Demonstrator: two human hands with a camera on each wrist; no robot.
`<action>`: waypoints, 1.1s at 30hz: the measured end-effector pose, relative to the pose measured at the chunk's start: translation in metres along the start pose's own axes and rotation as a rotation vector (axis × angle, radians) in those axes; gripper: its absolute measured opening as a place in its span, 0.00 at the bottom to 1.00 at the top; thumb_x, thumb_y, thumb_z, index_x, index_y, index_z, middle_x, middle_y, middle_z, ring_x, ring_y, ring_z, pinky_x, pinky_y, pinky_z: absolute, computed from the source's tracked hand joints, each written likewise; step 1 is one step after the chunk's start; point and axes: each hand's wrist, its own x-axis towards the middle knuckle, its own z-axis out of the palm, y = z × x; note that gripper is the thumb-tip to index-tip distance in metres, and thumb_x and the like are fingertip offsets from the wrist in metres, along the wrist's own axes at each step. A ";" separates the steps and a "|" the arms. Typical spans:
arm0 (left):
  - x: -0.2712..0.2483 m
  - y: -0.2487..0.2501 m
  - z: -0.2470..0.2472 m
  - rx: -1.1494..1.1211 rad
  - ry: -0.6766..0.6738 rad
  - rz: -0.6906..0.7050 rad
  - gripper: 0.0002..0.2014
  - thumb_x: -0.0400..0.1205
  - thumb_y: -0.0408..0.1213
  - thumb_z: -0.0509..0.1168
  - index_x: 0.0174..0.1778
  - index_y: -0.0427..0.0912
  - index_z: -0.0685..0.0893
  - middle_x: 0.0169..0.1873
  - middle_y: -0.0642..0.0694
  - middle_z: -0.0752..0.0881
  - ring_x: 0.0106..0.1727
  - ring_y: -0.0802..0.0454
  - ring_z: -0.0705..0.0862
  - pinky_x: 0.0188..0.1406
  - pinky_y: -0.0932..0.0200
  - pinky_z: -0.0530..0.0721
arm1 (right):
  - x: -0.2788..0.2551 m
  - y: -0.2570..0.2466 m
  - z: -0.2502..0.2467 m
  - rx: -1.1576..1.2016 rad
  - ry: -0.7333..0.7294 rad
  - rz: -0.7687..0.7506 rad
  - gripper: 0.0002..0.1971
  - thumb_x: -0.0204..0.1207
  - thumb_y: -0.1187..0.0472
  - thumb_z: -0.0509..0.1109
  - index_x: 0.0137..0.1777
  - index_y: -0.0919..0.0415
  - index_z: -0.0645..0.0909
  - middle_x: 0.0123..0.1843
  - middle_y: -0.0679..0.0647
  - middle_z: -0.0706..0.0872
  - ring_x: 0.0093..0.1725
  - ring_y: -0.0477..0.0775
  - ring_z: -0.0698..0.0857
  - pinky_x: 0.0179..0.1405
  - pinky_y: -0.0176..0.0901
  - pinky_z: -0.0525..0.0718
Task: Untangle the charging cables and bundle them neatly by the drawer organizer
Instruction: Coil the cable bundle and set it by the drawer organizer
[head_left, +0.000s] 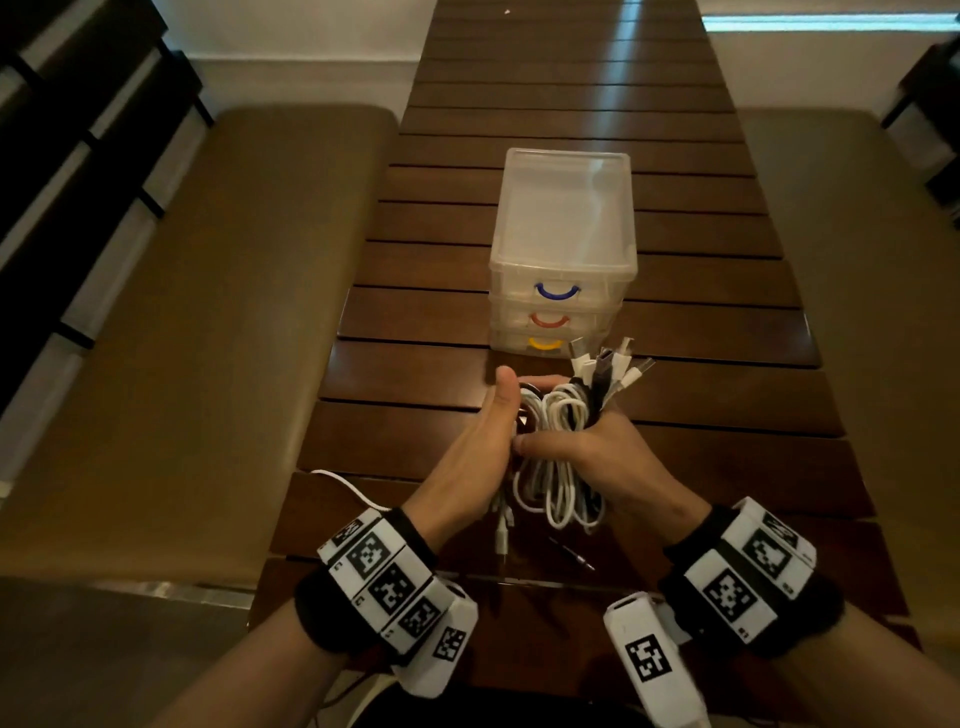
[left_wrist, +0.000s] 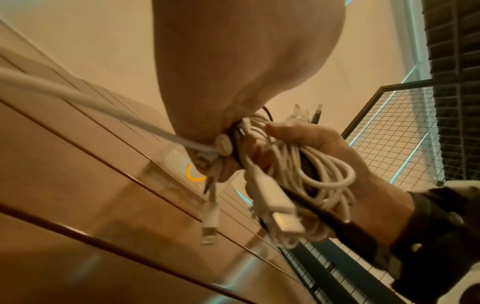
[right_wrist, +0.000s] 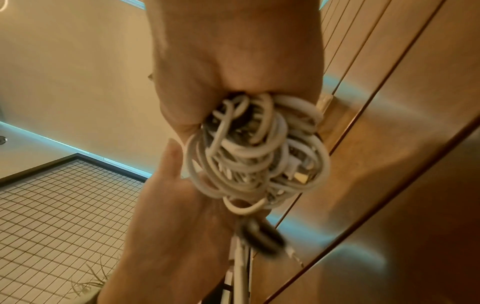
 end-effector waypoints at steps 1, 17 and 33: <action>0.001 0.000 0.001 0.032 0.035 0.003 0.33 0.79 0.74 0.38 0.66 0.67 0.79 0.65 0.53 0.85 0.68 0.57 0.82 0.73 0.44 0.77 | 0.000 0.002 0.002 0.004 0.004 -0.012 0.25 0.67 0.79 0.77 0.64 0.62 0.83 0.52 0.58 0.92 0.51 0.53 0.92 0.48 0.39 0.89; 0.006 0.013 0.009 -0.012 0.012 -0.090 0.15 0.73 0.78 0.44 0.44 0.91 0.76 0.86 0.49 0.52 0.82 0.53 0.62 0.82 0.42 0.61 | -0.001 0.006 0.008 -0.089 -0.007 -0.122 0.24 0.71 0.78 0.75 0.55 0.47 0.81 0.47 0.51 0.91 0.49 0.45 0.91 0.47 0.35 0.88; -0.002 0.004 0.011 0.054 0.106 0.013 0.41 0.84 0.62 0.52 0.81 0.62 0.29 0.84 0.52 0.57 0.80 0.63 0.60 0.78 0.59 0.61 | 0.009 0.007 0.015 0.345 0.285 0.039 0.09 0.71 0.78 0.73 0.49 0.70 0.87 0.35 0.55 0.91 0.36 0.51 0.90 0.33 0.42 0.87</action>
